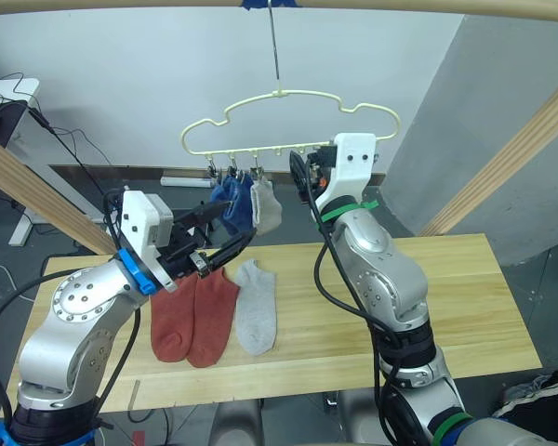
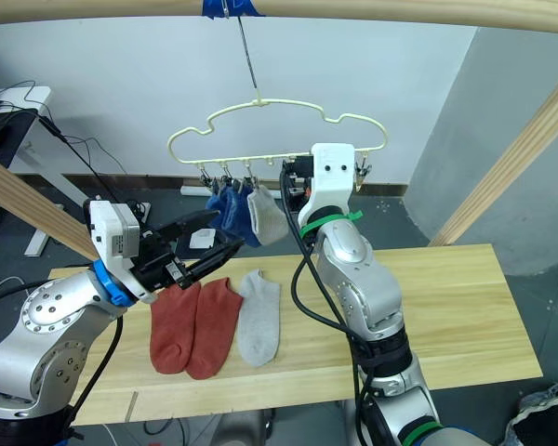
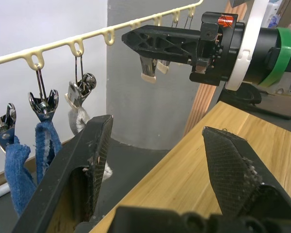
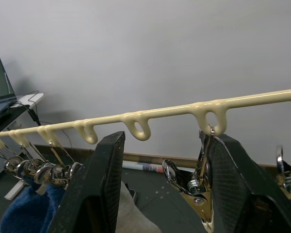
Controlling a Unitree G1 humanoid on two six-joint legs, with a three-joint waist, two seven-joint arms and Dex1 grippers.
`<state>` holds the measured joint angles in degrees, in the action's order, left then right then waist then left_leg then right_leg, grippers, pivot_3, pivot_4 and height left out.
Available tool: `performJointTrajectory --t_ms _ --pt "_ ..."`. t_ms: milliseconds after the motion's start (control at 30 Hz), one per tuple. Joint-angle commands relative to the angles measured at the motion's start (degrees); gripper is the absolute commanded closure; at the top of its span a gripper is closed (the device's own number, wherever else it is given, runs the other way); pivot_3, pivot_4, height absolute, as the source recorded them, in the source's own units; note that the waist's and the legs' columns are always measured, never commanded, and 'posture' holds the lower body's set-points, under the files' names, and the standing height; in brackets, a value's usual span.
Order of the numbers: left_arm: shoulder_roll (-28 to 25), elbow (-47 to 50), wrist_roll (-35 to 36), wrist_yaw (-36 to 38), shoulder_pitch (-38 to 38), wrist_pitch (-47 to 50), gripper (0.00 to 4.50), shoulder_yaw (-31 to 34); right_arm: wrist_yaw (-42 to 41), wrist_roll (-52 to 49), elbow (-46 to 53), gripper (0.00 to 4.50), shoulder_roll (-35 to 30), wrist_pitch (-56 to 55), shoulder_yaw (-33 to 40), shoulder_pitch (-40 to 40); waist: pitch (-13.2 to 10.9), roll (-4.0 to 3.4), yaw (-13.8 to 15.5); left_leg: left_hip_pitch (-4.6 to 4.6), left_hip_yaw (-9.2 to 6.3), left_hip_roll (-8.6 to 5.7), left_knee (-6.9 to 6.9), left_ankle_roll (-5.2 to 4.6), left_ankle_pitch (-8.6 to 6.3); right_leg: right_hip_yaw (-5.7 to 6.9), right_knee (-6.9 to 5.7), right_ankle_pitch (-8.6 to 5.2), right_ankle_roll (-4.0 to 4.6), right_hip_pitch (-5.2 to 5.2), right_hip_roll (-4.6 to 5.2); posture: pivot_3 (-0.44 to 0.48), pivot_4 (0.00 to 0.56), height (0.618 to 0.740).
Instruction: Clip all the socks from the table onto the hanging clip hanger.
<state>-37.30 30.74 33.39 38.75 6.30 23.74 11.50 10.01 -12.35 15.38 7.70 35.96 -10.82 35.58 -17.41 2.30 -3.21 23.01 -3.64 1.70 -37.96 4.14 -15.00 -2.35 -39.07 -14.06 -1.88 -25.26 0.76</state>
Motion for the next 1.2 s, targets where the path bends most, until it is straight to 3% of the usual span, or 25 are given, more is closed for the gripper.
performJointTrajectory --t_ms 33,667,800,867,967,1200 --pt "0.3 0.5 -0.3 0.6 -0.5 -1.8 1.24 0.7 -0.8 1.8 1.9 1.97 0.7 0.5 -1.0 1.7 0.0 0.0 0.0 0.0 0.0 0.0 0.0 0.0 0.0 0.0 0.0 0.0 0.0 0.0 0.0 -0.035 0.244 0.74" --pt "1.1 0.7 -0.5 1.1 -1.0 -2.4 1.24 0.5 -2.3 5.2 2.0 1.97 1.5 1.7 -0.1 1.3 0.0 0.0 0.0 0.0 0.0 0.0 0.0 0.0 0.0 0.0 0.0 0.0 0.0 0.0 -0.01 -0.039 0.249 0.74" --pt "2.4 0.8 0.2 1.3 -0.2 -3.6 1.24 0.7 -2.3 5.2 2.0 2.78 1.5 1.8 0.0 1.1 0.0 0.0 0.0 0.0 0.0 0.0 0.0 0.0 0.0 0.0 0.01 0.0 0.0 0.0 -0.01 -0.039 0.249 0.74" --pt "2.7 1.3 0.3 1.0 0.0 -3.6 1.24 0.6 -2.3 5.3 2.1 3.57 1.5 1.7 0.0 1.0 0.0 0.0 0.0 0.0 0.0 0.0 0.0 0.0 0.0 0.0 0.0 0.0 0.0 0.0 -0.01 -0.041 0.248 0.74" --pt "2.7 1.7 0.2 0.6 0.2 -3.2 1.24 0.3 -2.3 5.4 2.1 4.35 1.5 1.7 0.1 0.9 0.0 0.0 0.0 0.0 0.0 0.01 0.0 0.0 0.0 0.0 0.0 0.0 0.0 0.0 -0.01 -0.042 0.248 0.74" --pt "2.7 2.4 0.0 -1.0 0.6 -1.7 1.24 0.0 -2.3 5.6 2.2 4.49 1.7 1.7 0.3 0.7 0.0 0.0 0.0 0.0 0.0 0.0 0.0 0.0 0.0 0.0 0.01 0.0 0.0 0.0 -0.01 -0.042 0.246 0.74"
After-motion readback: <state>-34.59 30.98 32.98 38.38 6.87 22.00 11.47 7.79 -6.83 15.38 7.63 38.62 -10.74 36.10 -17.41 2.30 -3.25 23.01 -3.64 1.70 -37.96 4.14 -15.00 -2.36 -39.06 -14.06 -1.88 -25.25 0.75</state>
